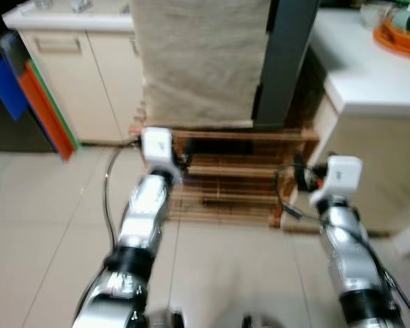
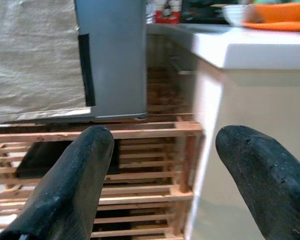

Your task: Restocking fridge

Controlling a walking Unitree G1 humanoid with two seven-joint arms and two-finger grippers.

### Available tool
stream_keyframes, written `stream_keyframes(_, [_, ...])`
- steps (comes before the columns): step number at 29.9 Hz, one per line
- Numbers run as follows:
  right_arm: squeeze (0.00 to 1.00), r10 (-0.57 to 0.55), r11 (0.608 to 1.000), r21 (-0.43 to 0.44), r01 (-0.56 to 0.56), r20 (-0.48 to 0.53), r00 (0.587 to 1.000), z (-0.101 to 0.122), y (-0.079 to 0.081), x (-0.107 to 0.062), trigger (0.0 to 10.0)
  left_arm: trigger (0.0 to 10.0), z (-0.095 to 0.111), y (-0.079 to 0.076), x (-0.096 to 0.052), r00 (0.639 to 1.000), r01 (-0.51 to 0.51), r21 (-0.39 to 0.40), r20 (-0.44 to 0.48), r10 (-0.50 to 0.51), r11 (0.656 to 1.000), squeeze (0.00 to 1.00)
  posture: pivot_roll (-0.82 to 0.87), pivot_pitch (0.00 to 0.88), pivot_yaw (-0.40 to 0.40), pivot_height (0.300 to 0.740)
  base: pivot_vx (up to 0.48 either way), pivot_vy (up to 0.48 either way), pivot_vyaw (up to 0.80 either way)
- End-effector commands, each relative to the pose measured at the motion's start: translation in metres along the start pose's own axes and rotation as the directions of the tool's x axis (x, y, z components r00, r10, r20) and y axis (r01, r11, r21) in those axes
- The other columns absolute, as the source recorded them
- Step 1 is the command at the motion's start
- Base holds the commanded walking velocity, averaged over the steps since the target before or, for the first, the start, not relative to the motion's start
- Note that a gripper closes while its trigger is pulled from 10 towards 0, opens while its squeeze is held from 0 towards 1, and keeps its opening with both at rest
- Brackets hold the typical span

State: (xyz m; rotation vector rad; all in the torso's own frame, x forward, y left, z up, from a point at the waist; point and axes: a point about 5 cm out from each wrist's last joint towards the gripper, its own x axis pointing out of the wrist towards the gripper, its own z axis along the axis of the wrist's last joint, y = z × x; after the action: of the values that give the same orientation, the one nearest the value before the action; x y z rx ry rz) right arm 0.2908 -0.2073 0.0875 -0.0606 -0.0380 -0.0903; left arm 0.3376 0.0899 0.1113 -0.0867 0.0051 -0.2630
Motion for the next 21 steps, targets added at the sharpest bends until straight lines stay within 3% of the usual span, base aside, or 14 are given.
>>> stream_keyframes(1, [0.0, 0.008, 1.0, 0.019, -0.008, 0.014, 1.0, 0.003, 0.003, 0.0, 10.0, 10.0, 0.004, 0.007, 0.001, 1.0, -0.013, 0.015, 0.004, 0.013, 1.0, 0.0, -0.09, 0.0, -0.002, 0.703, 0.0, 0.48, -0.78])
stream_keyframes(6, [0.0, 0.014, 1.0, 0.022, -0.014, 0.016, 1.0, 0.003, 0.004, -0.001, 10.0, 10.0, 0.002, 0.008, 0.002, 1.0, -0.019, 0.018, -0.005, 0.019, 1.0, 0.0, -0.09, 0.0, -0.001, 0.703, 0.0, 0.48, -0.78])
stream_keyframes(7, [0.0, 0.012, 1.0, 0.023, -0.013, 0.021, 1.0, 0.003, 0.003, -0.001, 10.0, 10.0, 0.001, 0.009, 0.002, 1.0, -0.021, 0.021, -0.013, 0.021, 1.0, 0.77, -0.09, 0.0, -0.002, 0.703, 0.0, 0.48, -0.78])
stream_keyframes(8, [0.0, 0.011, 1.0, 0.024, -0.012, 0.023, 1.0, 0.003, 0.003, -0.001, 10.0, 10.0, 0.001, 0.009, 0.002, 1.0, -0.017, 0.019, -0.015, 0.017, 1.0, 1.0, -0.09, 0.0, -0.002, 0.703, 0.0, 0.48, -0.78])
stream_keyframes(13, [0.0, 0.019, 1.0, 0.021, -0.019, 0.039, 0.999, 0.005, 0.004, -0.004, 10.0, 10.0, 0.001, 0.009, 0.002, 1.0, -0.012, 0.023, -0.016, 0.012, 1.0, 1.0, -0.09, 0.0, -0.003, 0.703, 0.0, 0.48, -0.78])
stream_keyframes(19, [0.0, 0.11, 0.994, -0.011, -0.109, 0.084, 0.99, 0.006, 0.017, -0.021, 10.0, 10.0, -0.001, 0.01, 0.004, 0.999, -0.025, 0.035, -0.035, 0.026, 0.999, 1.0, -0.09, 0.0, -0.004, 0.703, 0.0, 0.48, -0.78])
stream_keyframes(21, [0.0, 0.126, 0.991, -0.046, -0.123, 0.085, 0.988, 0.006, 0.017, -0.023, 10.0, 10.0, -0.001, 0.009, 0.005, 0.999, -0.01, 0.037, -0.036, 0.012, 0.999, 1.0, -0.1, 0.0, -0.002, 0.703, 0.0, 0.48, 0.0])
